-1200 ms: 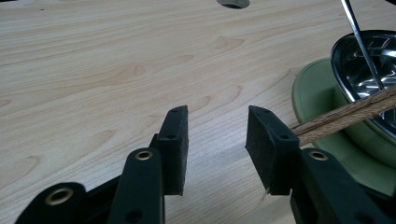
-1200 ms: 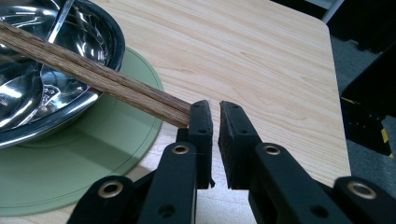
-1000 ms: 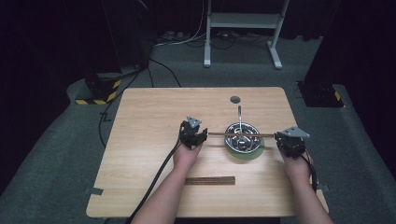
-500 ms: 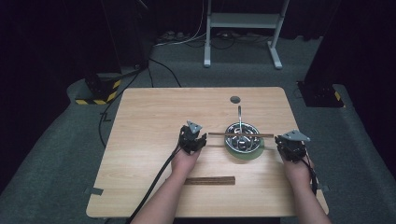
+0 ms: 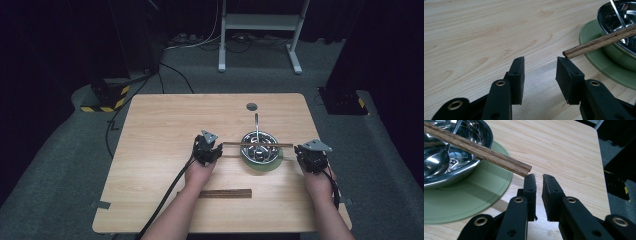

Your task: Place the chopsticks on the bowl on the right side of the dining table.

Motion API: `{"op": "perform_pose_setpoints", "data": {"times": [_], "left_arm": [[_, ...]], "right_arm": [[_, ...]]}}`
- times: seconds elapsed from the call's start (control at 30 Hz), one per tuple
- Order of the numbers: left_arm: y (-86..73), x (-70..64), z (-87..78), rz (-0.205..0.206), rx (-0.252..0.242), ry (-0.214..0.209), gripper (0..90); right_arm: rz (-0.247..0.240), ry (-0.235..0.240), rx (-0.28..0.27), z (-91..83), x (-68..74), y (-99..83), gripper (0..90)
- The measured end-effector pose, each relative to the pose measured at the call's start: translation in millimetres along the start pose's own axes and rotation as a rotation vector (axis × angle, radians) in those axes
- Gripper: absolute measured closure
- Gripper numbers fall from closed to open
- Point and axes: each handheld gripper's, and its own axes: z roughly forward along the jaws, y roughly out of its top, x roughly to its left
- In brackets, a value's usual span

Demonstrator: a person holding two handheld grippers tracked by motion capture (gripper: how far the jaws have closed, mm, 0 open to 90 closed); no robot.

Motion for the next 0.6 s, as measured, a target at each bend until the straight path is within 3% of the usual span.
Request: {"op": "perform_pose_setpoints", "data": {"times": [0.43, 0.6], "left_arm": [[0.4, 5.4, -5.2, -0.003, 0.002, 0.014, 57.6], [-7.3, 15.0, -19.8, 0.018, -0.001, 0.01, 55.3]], "right_arm": [[0.009, -0.002, 0.004, -3.2, -0.3, -2.1, 78.6], [0.025, 0.009, 0.002, -9.8, 2.4, -6.7, 75.0]]}}
